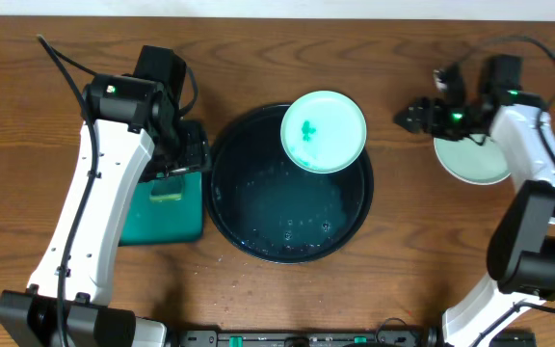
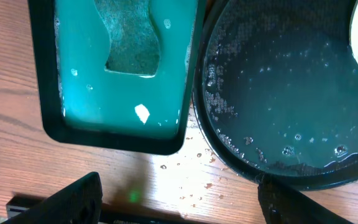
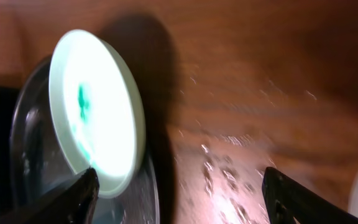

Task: Clean dirty plates on tray and stack at the side
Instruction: 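Release the plate and move the right gripper to the remaining mint plate, then grasp the remaining mint plate rim and drag it to the tray center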

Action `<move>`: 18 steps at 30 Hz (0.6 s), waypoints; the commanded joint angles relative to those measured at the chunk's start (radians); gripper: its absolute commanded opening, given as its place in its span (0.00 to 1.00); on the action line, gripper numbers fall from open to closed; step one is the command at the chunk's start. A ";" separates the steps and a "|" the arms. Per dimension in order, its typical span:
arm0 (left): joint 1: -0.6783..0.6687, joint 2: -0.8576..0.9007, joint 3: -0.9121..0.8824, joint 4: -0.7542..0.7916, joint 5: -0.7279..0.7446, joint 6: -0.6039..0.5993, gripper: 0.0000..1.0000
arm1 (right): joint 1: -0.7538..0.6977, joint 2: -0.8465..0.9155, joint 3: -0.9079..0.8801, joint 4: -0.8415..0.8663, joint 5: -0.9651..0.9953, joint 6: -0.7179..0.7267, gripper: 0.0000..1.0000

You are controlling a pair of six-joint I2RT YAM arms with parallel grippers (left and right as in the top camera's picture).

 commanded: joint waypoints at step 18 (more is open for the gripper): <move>-0.001 0.002 0.006 -0.001 -0.005 0.006 0.81 | 0.206 0.215 0.001 0.199 0.090 0.239 0.71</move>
